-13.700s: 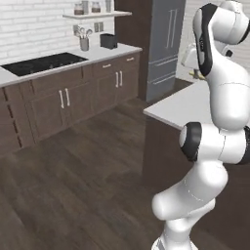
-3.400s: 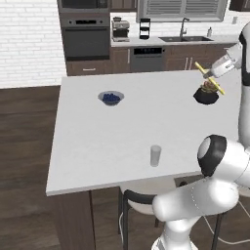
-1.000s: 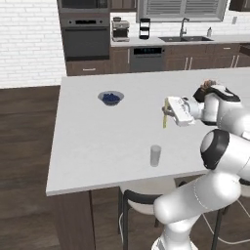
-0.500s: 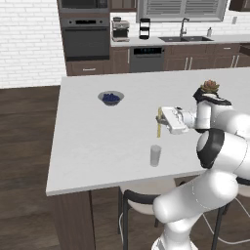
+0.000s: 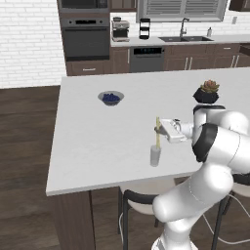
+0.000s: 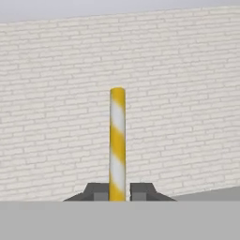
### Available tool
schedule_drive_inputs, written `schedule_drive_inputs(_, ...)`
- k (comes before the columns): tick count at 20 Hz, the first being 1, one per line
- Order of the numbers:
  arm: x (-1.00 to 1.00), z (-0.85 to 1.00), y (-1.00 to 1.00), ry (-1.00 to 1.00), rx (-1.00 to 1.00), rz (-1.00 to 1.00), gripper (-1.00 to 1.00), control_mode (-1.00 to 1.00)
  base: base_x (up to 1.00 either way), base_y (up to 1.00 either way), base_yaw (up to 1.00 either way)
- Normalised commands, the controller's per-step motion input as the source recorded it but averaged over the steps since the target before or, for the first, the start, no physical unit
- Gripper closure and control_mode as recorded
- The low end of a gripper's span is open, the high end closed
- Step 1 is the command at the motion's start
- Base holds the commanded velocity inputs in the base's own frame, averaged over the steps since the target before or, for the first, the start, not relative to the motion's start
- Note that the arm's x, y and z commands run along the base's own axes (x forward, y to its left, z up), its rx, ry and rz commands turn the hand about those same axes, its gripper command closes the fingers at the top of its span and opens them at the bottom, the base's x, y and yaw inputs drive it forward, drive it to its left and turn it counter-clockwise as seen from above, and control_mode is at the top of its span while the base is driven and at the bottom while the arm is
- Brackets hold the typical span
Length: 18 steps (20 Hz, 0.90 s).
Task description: Take a straw from the drawer in front and place it inside the glass cup on the dining counter.
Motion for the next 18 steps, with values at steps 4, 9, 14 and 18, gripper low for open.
schedule_drive_inputs(4, 0.15, -0.36, 0.00, 0.14, 0.03, 0.00, 1.00, -1.00, 0.00, 0.00, 0.00)
schedule_drive_inputs(9, 0.32, -0.28, 0.00, 0.10, 0.03, 0.00, 1.00, -1.00, 0.00, 0.00, 0.00)
schedule_drive_inputs(14, 0.30, -0.07, 0.00, 0.00, 0.01, 0.00, 1.00, -1.00, 0.00, 0.00, 0.00)
schedule_drive_inputs(18, 0.19, 0.00, 0.00, 0.00, 0.00, 0.00, 1.00, -1.00, 0.00, 0.00, 0.00)
